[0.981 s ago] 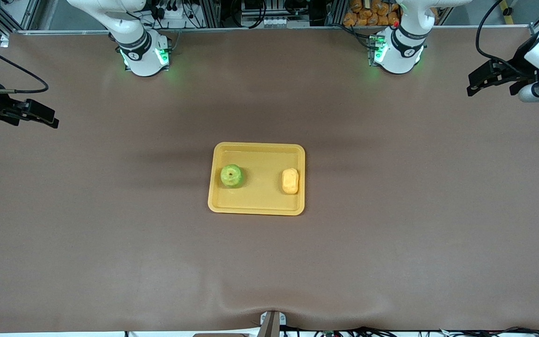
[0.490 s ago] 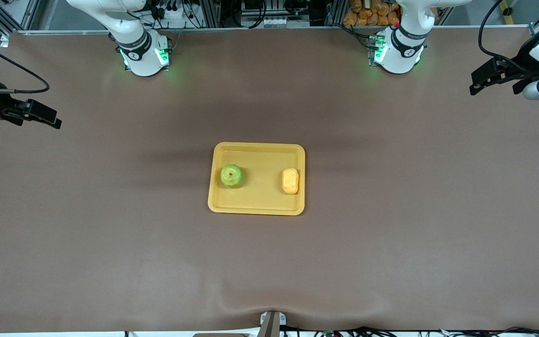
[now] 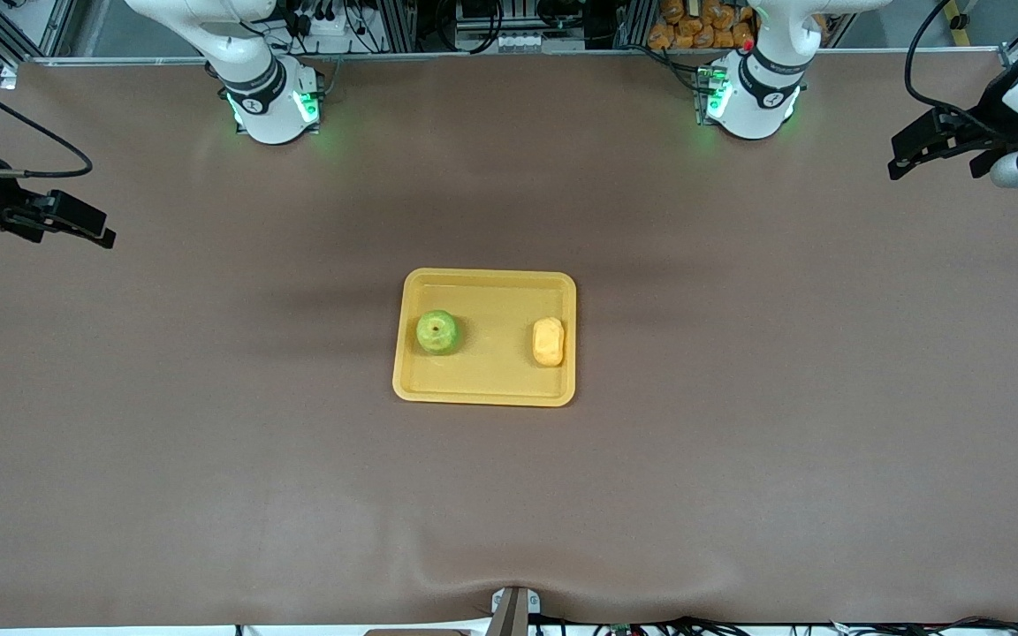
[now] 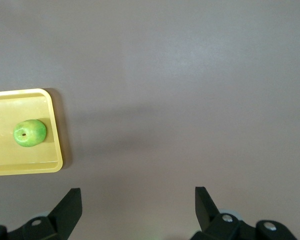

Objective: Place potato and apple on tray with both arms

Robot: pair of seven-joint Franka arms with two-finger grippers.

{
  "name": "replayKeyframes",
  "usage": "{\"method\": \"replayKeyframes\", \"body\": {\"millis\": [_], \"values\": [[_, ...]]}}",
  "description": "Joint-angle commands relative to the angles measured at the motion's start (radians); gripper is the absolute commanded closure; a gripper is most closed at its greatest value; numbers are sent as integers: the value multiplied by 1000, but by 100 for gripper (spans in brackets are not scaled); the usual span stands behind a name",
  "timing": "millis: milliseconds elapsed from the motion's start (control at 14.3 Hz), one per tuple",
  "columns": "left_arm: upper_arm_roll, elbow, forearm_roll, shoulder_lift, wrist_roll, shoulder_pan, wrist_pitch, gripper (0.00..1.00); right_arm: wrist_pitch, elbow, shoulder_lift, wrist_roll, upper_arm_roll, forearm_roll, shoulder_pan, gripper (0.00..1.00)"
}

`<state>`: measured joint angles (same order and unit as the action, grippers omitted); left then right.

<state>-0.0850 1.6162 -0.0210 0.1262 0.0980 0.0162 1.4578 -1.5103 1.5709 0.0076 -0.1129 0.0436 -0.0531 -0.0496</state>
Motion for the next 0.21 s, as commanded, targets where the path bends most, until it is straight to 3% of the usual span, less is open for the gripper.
{"method": "replayKeyframes", "body": {"millis": [0,140], "values": [[-2,-33,6,-14,2,-7,-24,0,-7,24,-37,-17,-11,-19,13,0],[-2,-32,6,-20,3,-5,-24,0,-4,12,-32,-2,-11,-19,11,0]]}}
